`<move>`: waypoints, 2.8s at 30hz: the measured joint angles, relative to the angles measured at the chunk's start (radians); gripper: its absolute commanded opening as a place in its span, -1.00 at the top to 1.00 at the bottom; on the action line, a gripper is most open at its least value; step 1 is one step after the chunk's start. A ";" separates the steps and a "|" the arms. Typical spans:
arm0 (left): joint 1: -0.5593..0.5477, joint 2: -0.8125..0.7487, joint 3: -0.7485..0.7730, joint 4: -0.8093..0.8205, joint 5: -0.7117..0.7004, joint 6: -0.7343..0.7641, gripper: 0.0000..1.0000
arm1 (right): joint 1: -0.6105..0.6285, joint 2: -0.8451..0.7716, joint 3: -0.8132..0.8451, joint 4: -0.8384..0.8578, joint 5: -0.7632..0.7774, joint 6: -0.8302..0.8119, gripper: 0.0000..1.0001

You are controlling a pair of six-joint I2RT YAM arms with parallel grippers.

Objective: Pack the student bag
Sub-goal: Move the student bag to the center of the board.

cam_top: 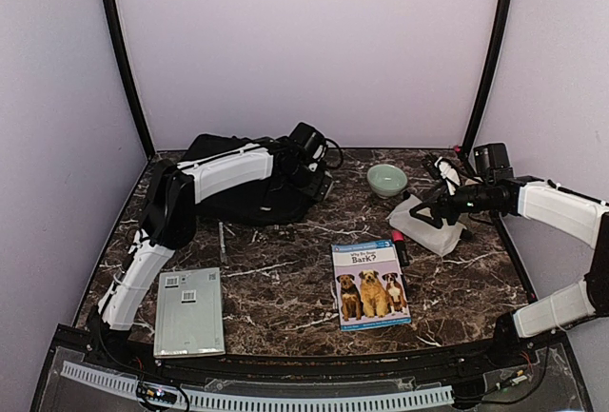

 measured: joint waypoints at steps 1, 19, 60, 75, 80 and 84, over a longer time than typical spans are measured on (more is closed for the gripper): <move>0.000 0.000 0.000 0.002 0.003 -0.006 -0.77 | 0.000 0.000 0.000 0.000 0.000 0.000 -0.49; -0.059 0.026 -0.018 0.078 -0.167 0.103 1.00 | 0.000 0.022 0.000 0.001 -0.009 0.026 -0.48; -0.212 -0.802 -1.235 0.614 0.479 0.737 1.00 | 0.000 0.037 0.000 0.002 -0.054 0.041 -0.42; -0.225 -1.033 -1.355 0.577 0.362 0.731 -0.73 | 0.005 0.029 0.157 -0.350 -0.034 -0.154 -0.36; -0.271 -1.162 -1.349 0.535 0.299 0.546 -0.73 | 0.005 -0.008 0.164 -0.539 0.041 -0.264 -0.34; -0.313 -1.226 -1.338 0.521 0.308 0.381 -0.62 | 0.005 -0.006 0.164 -0.669 0.083 -0.331 -0.29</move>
